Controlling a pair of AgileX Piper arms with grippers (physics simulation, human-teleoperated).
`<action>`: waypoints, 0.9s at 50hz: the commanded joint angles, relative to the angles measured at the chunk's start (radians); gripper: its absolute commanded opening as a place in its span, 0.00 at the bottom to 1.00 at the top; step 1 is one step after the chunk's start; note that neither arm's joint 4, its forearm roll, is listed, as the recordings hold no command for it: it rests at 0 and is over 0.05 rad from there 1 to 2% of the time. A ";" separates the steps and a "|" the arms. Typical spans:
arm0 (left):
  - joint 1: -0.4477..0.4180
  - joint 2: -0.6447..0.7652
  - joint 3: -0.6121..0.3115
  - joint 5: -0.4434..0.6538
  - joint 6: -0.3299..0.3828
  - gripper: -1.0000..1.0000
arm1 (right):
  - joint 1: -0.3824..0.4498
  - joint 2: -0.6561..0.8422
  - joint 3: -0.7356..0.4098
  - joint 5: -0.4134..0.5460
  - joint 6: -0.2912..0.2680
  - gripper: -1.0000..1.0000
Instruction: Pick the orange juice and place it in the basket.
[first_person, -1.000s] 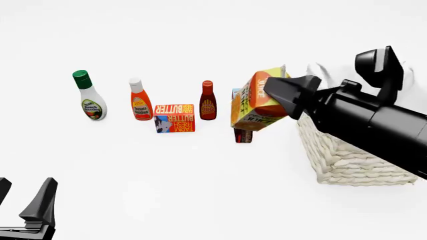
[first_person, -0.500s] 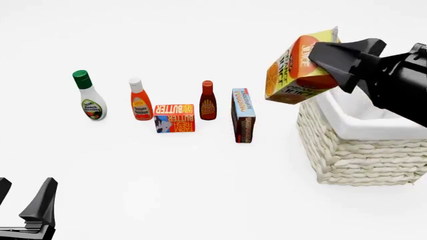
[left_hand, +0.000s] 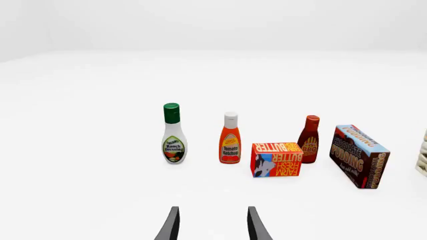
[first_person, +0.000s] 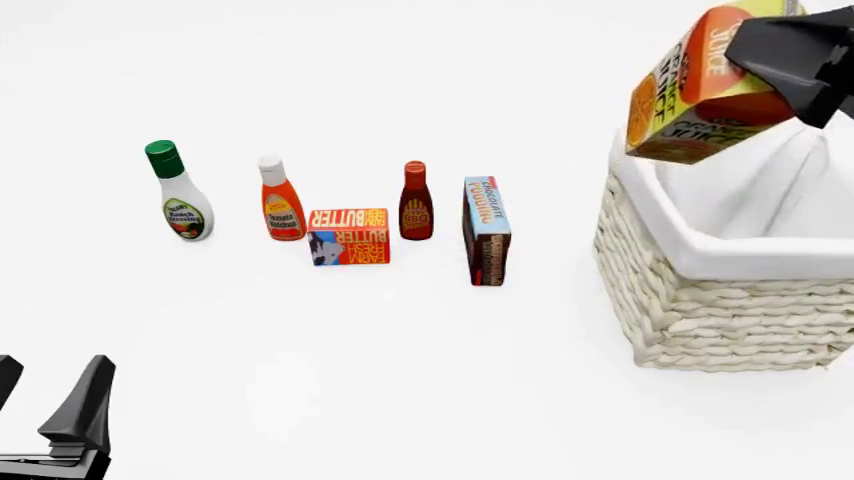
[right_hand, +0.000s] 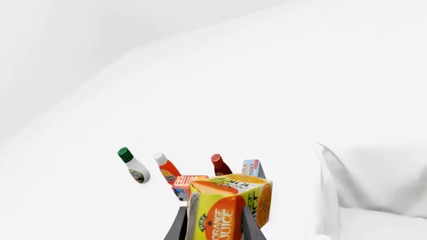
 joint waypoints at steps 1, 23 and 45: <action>0.000 0.000 0.000 0.000 0.000 1.00 | -0.060 0.035 -0.089 0.054 -0.041 0.00; 0.000 0.000 0.000 0.000 0.000 1.00 | -0.154 0.120 -0.207 0.132 -0.092 0.00; 0.000 0.000 0.000 0.000 0.000 1.00 | -0.261 0.191 -0.189 0.077 -0.103 0.00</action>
